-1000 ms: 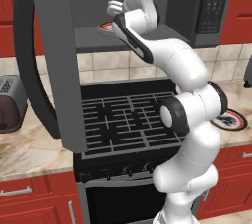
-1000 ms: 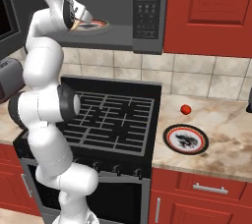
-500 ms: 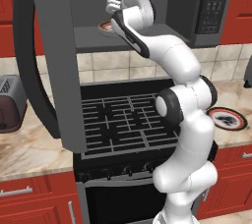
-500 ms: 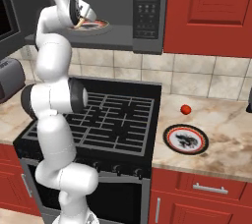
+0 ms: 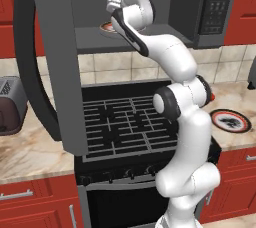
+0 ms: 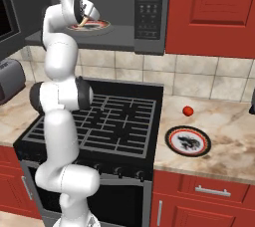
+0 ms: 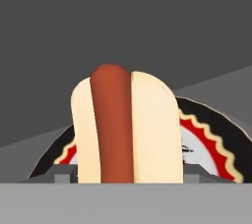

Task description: Pick the hot dog from the counter and place it in the microwave.

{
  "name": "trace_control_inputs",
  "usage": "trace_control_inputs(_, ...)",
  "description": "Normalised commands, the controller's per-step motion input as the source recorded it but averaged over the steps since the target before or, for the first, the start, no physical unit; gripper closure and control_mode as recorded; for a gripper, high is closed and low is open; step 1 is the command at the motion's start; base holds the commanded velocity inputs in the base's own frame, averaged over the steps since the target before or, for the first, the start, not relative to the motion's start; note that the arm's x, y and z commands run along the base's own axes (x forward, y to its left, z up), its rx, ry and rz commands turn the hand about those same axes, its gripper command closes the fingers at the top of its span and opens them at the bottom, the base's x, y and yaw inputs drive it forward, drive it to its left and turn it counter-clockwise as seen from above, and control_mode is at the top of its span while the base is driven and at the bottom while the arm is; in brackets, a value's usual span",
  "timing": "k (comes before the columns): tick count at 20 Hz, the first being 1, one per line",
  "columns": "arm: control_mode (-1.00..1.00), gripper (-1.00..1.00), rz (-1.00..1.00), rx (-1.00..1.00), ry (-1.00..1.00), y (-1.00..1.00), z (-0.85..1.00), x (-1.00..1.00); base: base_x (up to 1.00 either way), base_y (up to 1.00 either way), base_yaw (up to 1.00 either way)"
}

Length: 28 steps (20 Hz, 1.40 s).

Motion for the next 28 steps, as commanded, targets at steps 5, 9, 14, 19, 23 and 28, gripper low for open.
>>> trace_control_inputs(5, -1.0, 1.0, 0.0, 0.0, 0.01, 0.0, -0.19, 0.02, 0.0, 0.0, 0.0)
trace_control_inputs(9, -1.0, 1.0, 0.0, 0.0, 0.02, 0.0, -0.36, 0.0, 0.0, 0.0, 0.0)
trace_control_inputs(14, -1.0, 1.0, 0.0, 0.0, 0.0, 0.0, -0.35, 0.01, 0.0, 0.0, 0.0)
trace_control_inputs(19, -1.0, 1.0, 0.0, 0.0, 0.0, 0.0, -0.1, 0.01, 0.0, 0.0, 0.0)
trace_control_inputs(23, -1.0, -1.0, 0.0, 0.0, 0.0, 0.0, 0.0, 0.01, 0.0, 0.0, 0.0)
trace_control_inputs(28, -1.0, -1.0, 0.0, 0.0, 0.0, 0.0, 0.0, 0.0, 0.0, 0.0, 0.0)
